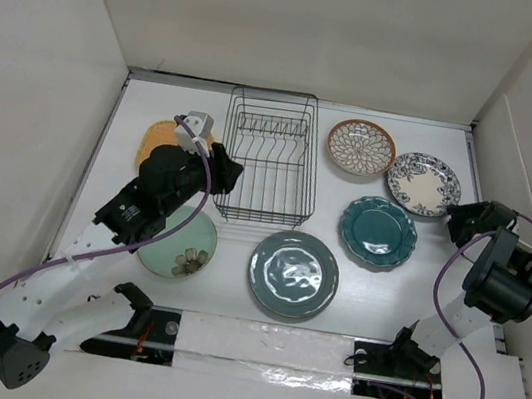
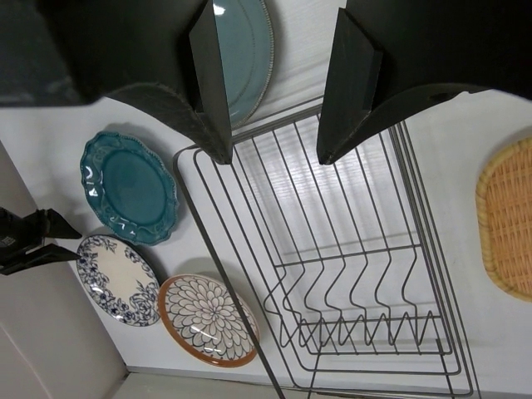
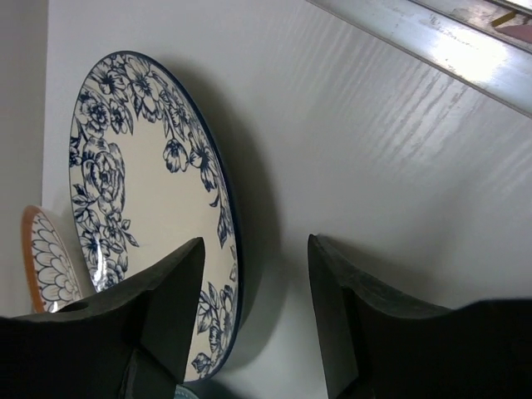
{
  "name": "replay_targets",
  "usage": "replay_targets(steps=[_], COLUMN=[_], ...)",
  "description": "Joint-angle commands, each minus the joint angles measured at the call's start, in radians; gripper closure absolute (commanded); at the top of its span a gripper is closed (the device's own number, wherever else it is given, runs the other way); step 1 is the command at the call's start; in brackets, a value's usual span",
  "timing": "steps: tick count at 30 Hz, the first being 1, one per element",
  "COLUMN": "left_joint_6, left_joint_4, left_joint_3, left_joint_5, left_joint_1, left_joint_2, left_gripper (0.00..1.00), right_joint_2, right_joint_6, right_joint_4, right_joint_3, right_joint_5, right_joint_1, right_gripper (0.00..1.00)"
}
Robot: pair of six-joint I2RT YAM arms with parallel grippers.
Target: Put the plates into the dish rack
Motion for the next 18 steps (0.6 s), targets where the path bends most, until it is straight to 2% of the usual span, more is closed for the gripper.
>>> replay_targets(steps=[1,11,14,18], left_joint_6=[0.017,0.017,0.016,0.017], left_joint_4=[0.046,0.046,0.045,0.046], left_joint_3=[-0.008,-0.008,-0.007,-0.005], left_joint_5=[0.002,-0.009,-0.015,-0.024], left_joint_1=[-0.015,-0.015,-0.015,-0.015], left_joint_2=[-0.018,-0.024,-0.027,-0.037], left_gripper=[0.57,0.57,0.57,0.57], right_joint_2=[0.031,0.085,0.095,0.094], right_joint_6=[0.061,0.126,0.121,0.162], right_joint_4=[0.102,0.061,0.015,0.045], right_joint_3=[0.022,0.088,0.126,0.102], right_joint_5=[-0.044,-0.076,-0.070,-0.076], right_joint_1=[0.015,0.044,0.066,0.076], right_gripper=[0.44,0.53,0.61,0.61])
